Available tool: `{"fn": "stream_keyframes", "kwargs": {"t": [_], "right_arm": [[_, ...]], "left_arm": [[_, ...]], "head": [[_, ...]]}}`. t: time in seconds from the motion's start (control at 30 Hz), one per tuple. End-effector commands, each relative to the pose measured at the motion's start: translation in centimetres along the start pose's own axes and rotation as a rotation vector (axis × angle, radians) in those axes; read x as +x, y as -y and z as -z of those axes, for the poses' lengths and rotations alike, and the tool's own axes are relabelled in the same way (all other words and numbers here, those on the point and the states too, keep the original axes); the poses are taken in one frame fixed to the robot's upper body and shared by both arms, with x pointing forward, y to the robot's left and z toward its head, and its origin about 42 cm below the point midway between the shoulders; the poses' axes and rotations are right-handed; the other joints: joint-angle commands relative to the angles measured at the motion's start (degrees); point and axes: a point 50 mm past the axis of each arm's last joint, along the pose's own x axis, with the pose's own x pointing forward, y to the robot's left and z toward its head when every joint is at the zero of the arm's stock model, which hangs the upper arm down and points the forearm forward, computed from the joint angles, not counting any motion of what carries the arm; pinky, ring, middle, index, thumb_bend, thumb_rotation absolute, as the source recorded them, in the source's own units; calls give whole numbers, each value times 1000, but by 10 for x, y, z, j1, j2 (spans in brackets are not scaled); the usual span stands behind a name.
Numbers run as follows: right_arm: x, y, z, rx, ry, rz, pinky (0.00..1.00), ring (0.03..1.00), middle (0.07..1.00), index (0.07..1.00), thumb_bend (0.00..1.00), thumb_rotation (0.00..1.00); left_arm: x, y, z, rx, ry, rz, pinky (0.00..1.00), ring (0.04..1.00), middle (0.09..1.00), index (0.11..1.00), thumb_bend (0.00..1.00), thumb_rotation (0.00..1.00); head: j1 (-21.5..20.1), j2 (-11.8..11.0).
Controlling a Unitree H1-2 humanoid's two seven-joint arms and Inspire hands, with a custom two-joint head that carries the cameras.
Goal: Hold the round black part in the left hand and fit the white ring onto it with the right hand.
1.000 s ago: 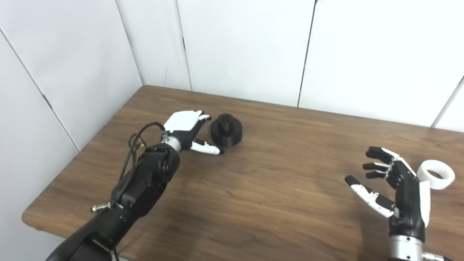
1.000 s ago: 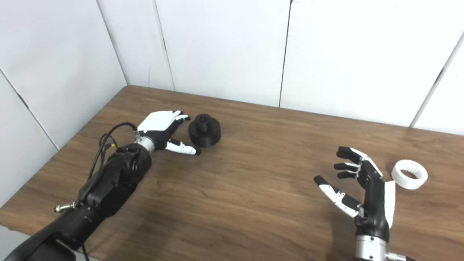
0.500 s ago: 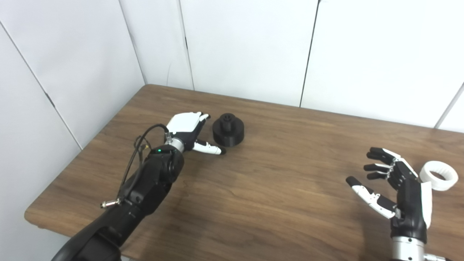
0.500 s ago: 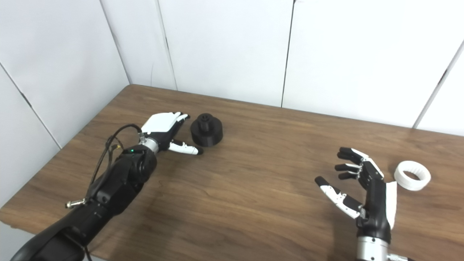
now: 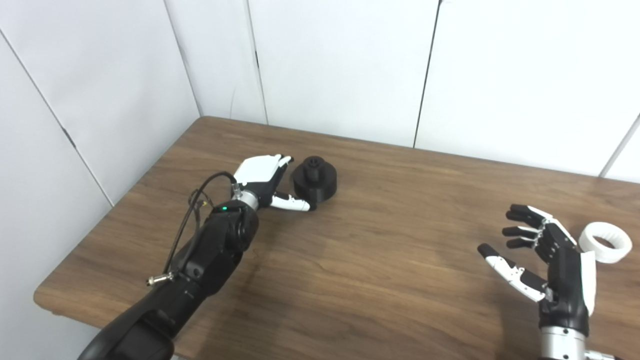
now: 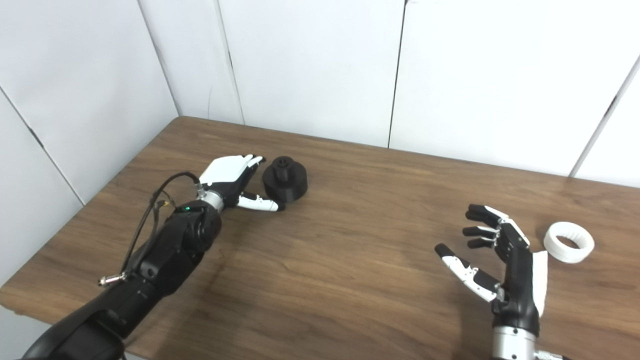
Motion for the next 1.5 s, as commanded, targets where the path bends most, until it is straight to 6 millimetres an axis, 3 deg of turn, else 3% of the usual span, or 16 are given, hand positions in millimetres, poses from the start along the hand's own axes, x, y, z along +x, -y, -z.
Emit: {"fn": "stream_keyframes", "kwargs": {"t": [0.0, 0.3, 0.5, 0.77, 1.47], "right_arm": [[-12, 19, 15, -88, -30, -4, 484, 578, 674, 678, 724, 87], [-13, 20, 14, -89, -27, -5, 480, 572, 671, 677, 721, 79], [-14, 22, 13, -88, -30, -4, 485, 575, 674, 677, 723, 96], [-13, 24, 12, -90, -25, -5, 486, 582, 680, 678, 720, 105], [-13, 26, 10, -93, -25, -5, 471, 576, 680, 678, 715, 111]], "left_arm": [[12, -29, -14, 1, 51, -96, 1000, 1000, 1000, 951, 1000, 677], [14, -22, -21, -127, 82, -134, 1000, 1000, 1000, 853, 1000, 558], [17, -11, -23, -247, 115, -186, 1000, 1000, 1000, 762, 952, 356], [21, 0, -26, -261, 96, -200, 1000, 1000, 1000, 700, 908, 328], [20, 1, -21, -262, 93, -221, 1000, 1000, 1000, 629, 874, 259]], "head": [[0, 1], [-3, 5], [-6, 8], [-6, 12], [-3, 18]]}}
